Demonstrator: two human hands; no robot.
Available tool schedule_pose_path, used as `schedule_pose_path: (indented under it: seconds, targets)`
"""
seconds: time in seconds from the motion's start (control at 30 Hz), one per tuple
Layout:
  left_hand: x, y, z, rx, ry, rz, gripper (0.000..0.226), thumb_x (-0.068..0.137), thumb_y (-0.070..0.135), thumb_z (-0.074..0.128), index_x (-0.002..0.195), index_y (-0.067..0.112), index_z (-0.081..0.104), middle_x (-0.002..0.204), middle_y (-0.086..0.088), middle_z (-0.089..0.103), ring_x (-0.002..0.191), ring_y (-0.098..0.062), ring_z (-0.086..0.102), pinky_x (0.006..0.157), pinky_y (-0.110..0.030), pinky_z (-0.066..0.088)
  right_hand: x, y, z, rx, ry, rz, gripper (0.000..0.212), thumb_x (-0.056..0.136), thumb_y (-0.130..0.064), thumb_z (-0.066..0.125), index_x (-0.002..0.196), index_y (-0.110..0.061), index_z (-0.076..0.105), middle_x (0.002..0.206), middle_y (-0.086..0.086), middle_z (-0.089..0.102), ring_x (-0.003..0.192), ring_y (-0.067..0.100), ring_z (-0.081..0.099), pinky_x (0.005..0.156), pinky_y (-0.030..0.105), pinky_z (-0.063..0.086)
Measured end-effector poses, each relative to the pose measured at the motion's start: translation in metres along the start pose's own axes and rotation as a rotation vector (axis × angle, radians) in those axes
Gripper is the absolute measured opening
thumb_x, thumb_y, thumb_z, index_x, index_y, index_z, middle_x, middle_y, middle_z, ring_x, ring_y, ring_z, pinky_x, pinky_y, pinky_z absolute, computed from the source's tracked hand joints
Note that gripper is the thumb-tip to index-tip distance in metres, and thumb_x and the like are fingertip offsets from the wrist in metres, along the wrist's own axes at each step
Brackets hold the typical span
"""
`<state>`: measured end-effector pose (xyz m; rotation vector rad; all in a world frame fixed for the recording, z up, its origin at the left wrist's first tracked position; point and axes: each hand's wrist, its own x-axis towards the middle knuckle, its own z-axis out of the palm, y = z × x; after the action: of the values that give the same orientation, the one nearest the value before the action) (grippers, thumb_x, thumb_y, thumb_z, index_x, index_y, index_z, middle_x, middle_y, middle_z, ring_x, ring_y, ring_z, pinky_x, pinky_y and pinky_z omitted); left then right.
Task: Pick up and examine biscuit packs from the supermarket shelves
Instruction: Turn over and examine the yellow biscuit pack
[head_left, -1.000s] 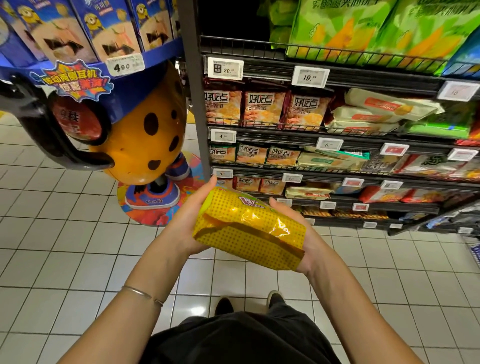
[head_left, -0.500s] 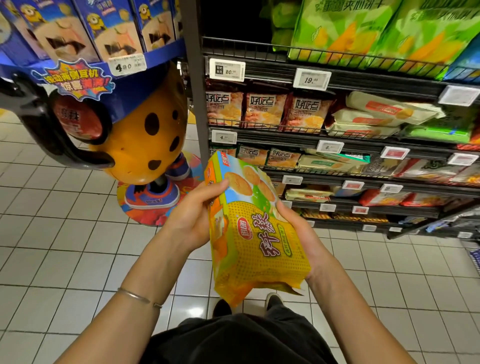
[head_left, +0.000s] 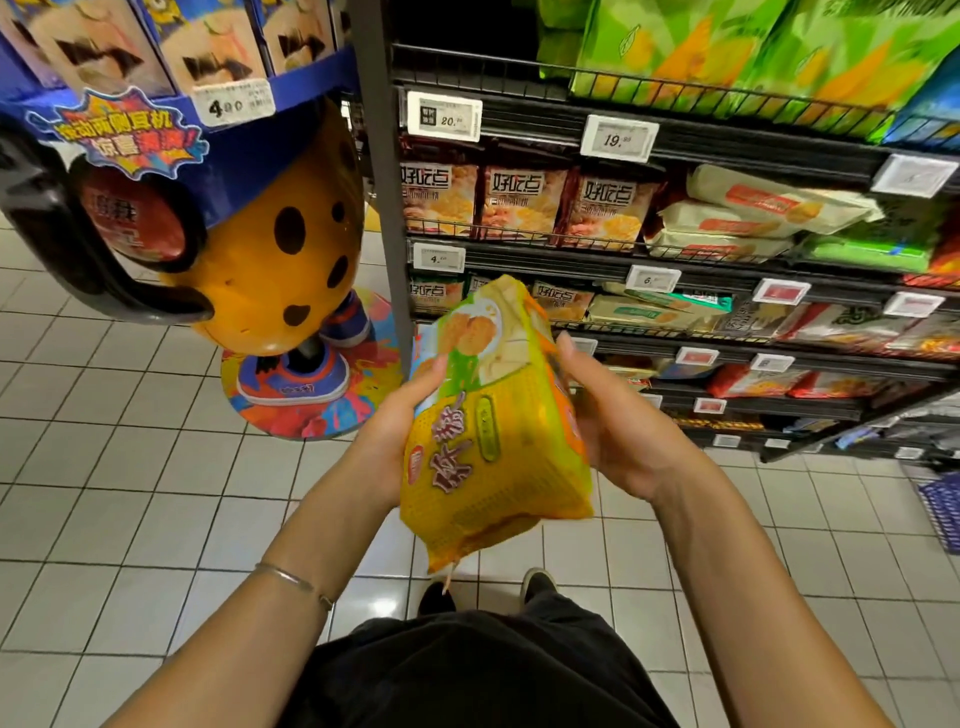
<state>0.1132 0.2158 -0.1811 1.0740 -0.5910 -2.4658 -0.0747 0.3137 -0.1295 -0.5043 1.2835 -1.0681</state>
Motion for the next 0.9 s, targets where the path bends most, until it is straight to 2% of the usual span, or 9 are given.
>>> schedule_pose_path:
  seconds: [0.1, 0.2, 0.37, 0.4, 0.47, 0.57, 0.67, 0.73, 0.9]
  targets:
    - [0.009, -0.007, -0.010, 0.143, 0.192, 0.074, 0.034, 0.106, 0.037, 0.053, 0.106, 0.014, 0.078, 0.104, -0.006, 0.080, 0.090, -0.021, 0.079, 0.068, -0.030, 0.064, -0.001, -0.003, 0.002, -0.067, -0.001, -0.033, 0.070, 0.083, -0.066, 0.063, 0.134, -0.018, 0.064, 0.120, 0.014, 0.075, 0.103, 0.033, 0.075, 0.079, 0.047, 0.063]
    - [0.010, -0.023, -0.015, -0.011, 0.124, -0.026, 0.045, 0.105, 0.037, 0.053, 0.140, 0.009, 0.060, 0.135, -0.015, 0.065, 0.126, -0.036, 0.060, 0.110, -0.045, 0.048, 0.001, -0.001, 0.010, -0.073, 0.037, -0.044, 0.074, 0.084, -0.061, 0.069, 0.139, -0.013, 0.057, 0.106, 0.014, 0.070, 0.095, 0.032, 0.074, 0.063, 0.035, 0.060]
    - [-0.003, -0.026, 0.001, -0.251, -0.037, -0.208, 0.038, 0.062, 0.029, 0.094, 0.089, 0.016, 0.071, 0.090, -0.006, 0.064, 0.083, -0.022, 0.061, 0.085, -0.032, 0.048, 0.009, 0.011, 0.015, -0.048, 0.111, 0.002, 0.055, 0.096, -0.060, 0.058, 0.129, -0.016, 0.063, 0.103, 0.011, 0.069, 0.092, 0.027, 0.068, 0.067, 0.034, 0.058]
    - [-0.003, -0.027, 0.000, -0.238, -0.037, -0.199, 0.026, 0.071, 0.035, 0.088, 0.081, 0.015, 0.074, 0.083, -0.005, 0.068, 0.077, -0.022, 0.066, 0.082, -0.032, 0.052, 0.009, 0.013, 0.014, -0.056, 0.108, 0.003, 0.045, 0.100, -0.058, 0.055, 0.122, -0.020, 0.067, 0.104, 0.009, 0.073, 0.091, 0.024, 0.070, 0.073, 0.036, 0.058]
    - [0.000, -0.025, -0.002, -0.220, 0.003, -0.197, 0.045, 0.094, 0.049, 0.063, 0.075, 0.013, 0.081, 0.077, -0.007, 0.074, 0.069, -0.024, 0.073, 0.070, -0.031, 0.061, 0.009, 0.017, 0.013, -0.050, 0.111, -0.009, 0.039, 0.103, -0.058, 0.049, 0.112, -0.028, 0.072, 0.107, 0.006, 0.078, 0.093, 0.023, 0.074, 0.087, 0.044, 0.058]
    - [0.003, -0.022, -0.004, -0.224, 0.014, -0.197, 0.061, 0.102, 0.060, 0.048, 0.088, 0.014, 0.085, 0.089, -0.010, 0.079, 0.077, -0.029, 0.078, 0.067, -0.038, 0.063, 0.009, 0.021, 0.014, 0.068, 0.112, -0.055, 0.046, 0.103, -0.062, 0.045, 0.116, -0.030, 0.076, 0.120, 0.007, 0.076, 0.111, 0.028, 0.073, 0.096, 0.053, 0.057]
    - [0.005, -0.024, -0.006, -0.236, 0.085, -0.049, 0.060, 0.101, 0.067, 0.046, 0.132, 0.023, 0.071, 0.128, -0.012, 0.074, 0.117, -0.037, 0.070, 0.101, -0.057, 0.055, 0.007, 0.027, 0.014, 0.278, 0.058, -0.101, 0.058, 0.101, -0.067, 0.042, 0.133, -0.027, 0.068, 0.134, 0.012, 0.069, 0.123, 0.033, 0.067, 0.097, 0.056, 0.055]
    - [0.006, -0.026, -0.006, -0.247, 0.109, 0.080, 0.057, 0.102, 0.062, 0.045, 0.141, 0.024, 0.062, 0.137, -0.013, 0.069, 0.127, -0.039, 0.064, 0.112, -0.062, 0.044, 0.008, 0.035, 0.016, 0.434, 0.002, -0.141, 0.066, 0.100, -0.067, 0.042, 0.146, -0.023, 0.057, 0.145, 0.014, 0.062, 0.133, 0.036, 0.059, 0.107, 0.061, 0.046]
    - [-0.005, -0.014, 0.007, -0.216, 0.128, 0.292, 0.057, 0.090, 0.044, 0.067, 0.141, 0.020, 0.060, 0.131, -0.012, 0.072, 0.122, -0.035, 0.068, 0.109, -0.060, 0.049, 0.017, 0.045, 0.030, 0.592, 0.132, -0.235, 0.049, 0.088, -0.058, 0.063, 0.120, -0.023, 0.077, 0.130, 0.014, 0.072, 0.118, 0.035, 0.070, 0.094, 0.056, 0.059]
